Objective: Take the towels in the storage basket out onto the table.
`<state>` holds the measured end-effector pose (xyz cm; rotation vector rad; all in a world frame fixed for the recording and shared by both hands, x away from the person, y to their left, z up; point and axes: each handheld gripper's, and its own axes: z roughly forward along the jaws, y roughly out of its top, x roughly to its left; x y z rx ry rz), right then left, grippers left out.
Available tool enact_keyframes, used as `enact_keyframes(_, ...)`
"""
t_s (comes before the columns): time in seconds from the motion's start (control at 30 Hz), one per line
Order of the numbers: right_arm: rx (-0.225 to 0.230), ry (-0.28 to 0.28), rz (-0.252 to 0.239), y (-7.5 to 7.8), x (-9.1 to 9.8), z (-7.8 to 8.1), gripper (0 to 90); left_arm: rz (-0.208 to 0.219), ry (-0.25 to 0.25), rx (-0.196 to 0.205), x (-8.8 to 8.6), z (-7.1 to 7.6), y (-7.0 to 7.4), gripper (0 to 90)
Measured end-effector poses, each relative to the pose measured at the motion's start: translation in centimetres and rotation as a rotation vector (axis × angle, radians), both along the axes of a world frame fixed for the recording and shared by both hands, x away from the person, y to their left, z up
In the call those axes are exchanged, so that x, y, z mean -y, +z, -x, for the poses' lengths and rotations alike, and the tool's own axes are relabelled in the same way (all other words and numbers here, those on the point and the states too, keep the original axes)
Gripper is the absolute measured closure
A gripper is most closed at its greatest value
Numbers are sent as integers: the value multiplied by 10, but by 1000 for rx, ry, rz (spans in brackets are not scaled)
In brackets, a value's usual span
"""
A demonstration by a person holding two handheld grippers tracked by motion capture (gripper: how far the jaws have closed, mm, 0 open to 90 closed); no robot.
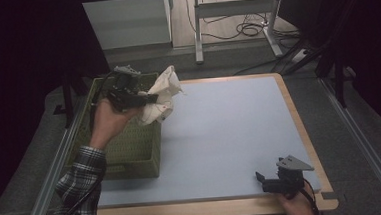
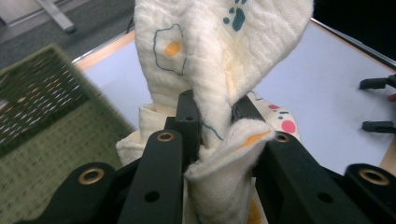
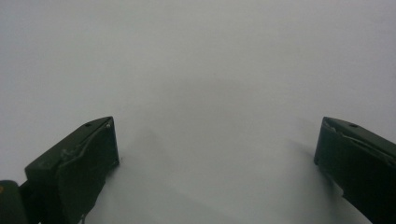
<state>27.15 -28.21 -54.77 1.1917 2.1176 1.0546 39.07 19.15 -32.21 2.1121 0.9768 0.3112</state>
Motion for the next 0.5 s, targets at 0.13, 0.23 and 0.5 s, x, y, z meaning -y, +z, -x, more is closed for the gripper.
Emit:
enact_keyframes(0.13,0,0,0,0,0,0,0,6,-41,9,23,0,-2,762)
enact_keyframes(0.23,0,0,0,0,0,0,0,-7,-62,6,37,0,-8,760)
enact_keyframes(0.5,0,5,1,0,1,0,0,-21,-107,6,77,2,-30,754)
